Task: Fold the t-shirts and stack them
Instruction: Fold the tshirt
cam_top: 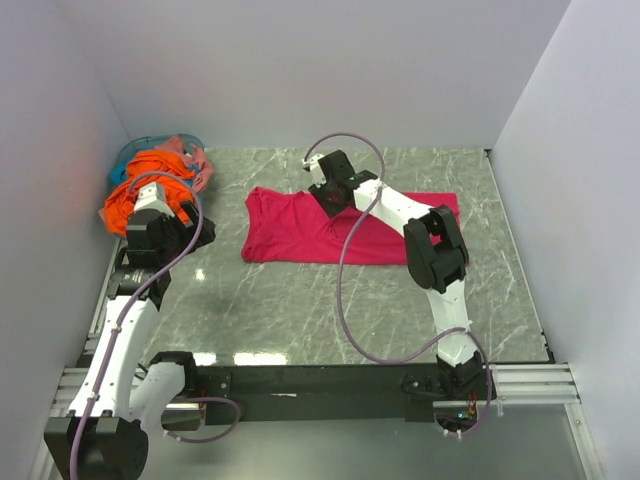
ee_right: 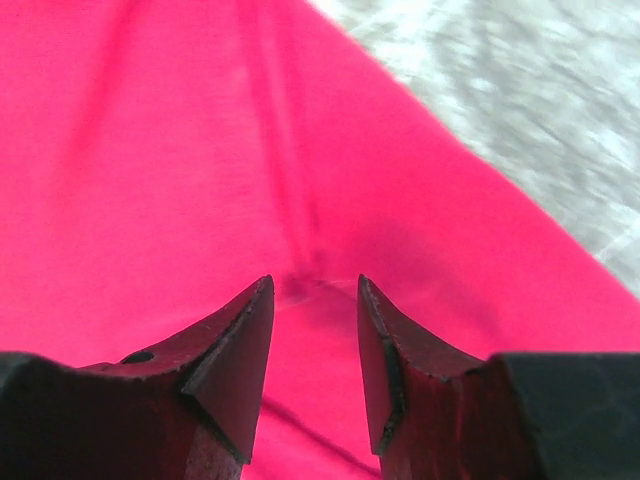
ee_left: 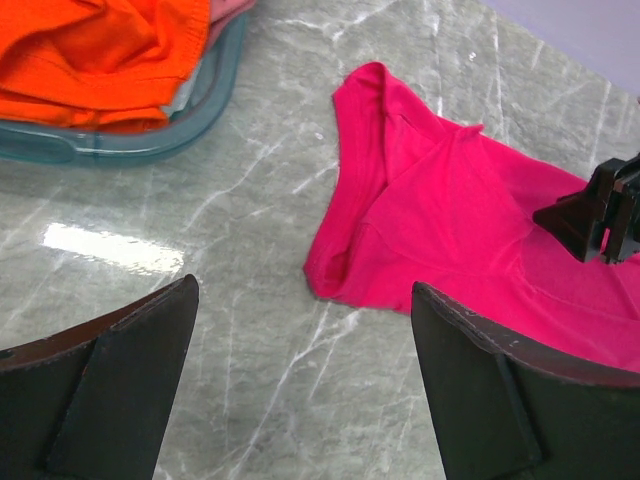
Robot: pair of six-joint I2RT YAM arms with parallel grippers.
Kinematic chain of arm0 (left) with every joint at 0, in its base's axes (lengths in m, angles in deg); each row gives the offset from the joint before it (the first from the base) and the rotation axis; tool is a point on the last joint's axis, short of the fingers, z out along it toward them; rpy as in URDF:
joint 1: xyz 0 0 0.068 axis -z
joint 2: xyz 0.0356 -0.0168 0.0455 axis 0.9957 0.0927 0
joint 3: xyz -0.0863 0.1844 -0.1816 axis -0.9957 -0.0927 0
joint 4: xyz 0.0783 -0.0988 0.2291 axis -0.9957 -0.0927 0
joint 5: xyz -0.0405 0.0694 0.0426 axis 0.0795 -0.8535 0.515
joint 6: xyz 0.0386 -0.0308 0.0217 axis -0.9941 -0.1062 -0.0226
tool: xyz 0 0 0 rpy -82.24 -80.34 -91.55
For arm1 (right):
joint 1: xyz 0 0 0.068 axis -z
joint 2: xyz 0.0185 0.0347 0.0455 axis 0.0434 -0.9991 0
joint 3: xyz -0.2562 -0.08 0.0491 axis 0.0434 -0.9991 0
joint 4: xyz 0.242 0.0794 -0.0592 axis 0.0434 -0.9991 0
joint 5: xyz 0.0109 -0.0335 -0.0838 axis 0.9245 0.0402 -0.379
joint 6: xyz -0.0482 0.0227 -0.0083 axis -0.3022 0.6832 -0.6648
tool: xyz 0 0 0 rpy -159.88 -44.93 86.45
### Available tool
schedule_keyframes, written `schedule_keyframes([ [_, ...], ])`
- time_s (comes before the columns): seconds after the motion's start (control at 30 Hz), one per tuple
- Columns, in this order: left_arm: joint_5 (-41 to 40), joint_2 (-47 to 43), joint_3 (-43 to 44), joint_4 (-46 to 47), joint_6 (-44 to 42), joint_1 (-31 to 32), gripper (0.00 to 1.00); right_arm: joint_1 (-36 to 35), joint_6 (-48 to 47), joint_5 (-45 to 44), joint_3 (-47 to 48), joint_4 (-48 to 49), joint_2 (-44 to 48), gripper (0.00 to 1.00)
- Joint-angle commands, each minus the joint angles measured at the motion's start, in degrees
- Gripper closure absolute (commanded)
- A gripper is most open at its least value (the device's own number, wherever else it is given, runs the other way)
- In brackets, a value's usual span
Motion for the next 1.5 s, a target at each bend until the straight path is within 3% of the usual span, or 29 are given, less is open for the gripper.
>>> schedule_keyframes([
  [0.0, 5.6, 2.2, 0.5, 2.4, -0.6, 0.0, 0.08, 1.2, -1.3, 8.9, 2.2, -2.1, 4.7, 0.54],
  [0.17, 15.8, 6.3, -2.4, 5.0, 7.7, 0.0, 0.12, 8.7, -8.7, 35.9, 3.0, -12.8, 8.3, 0.55],
  [0.3, 24.9, 8.6, -11.4, 17.6, 21.2, 0.7, 0.18, 13.5, -18.7, 43.6, -5.2, -16.0, 15.9, 0.54],
  [0.47, 12.3, 14.1, -15.6, 24.1, 31.2, 11.3, 0.22, 15.2, -25.3, 40.8, -25.3, -8.5, 32.2, 0.48],
  [0.6, 5.8, 22.9, -14.2, 26.0, 35.9, 14.0, 0.26, 15.6, -24.1, 38.0, -35.5, -0.7, 41.1, 0.41],
  [0.9, -0.6, 41.1, -5.4, 21.2, 38.8, 14.2, 0.53, 18.5, -22.8, 37.9, -37.3, -1.3, 43.6, 0.41],
  [1.03, -4.0, 44.8, -3.9, 21.1, 38.0, 14.0, 0.58, 20.0, -23.6, 38.0, -39.6, -1.2, 45.5, 0.41],
  [1.17, -4.9, 47.4, -1.8, 19.1, 36.9, 13.2, 0.73, 20.7, -24.7, 37.3, -41.5, -1.6, 46.7, 0.41],
  [1.47, -9.5, 46.9, 6.1, 11.5, 27.9, 9.9, 0.73, 20.7, -35.4, 32.9, -45.5, -5.2, 47.0, 0.41],
])
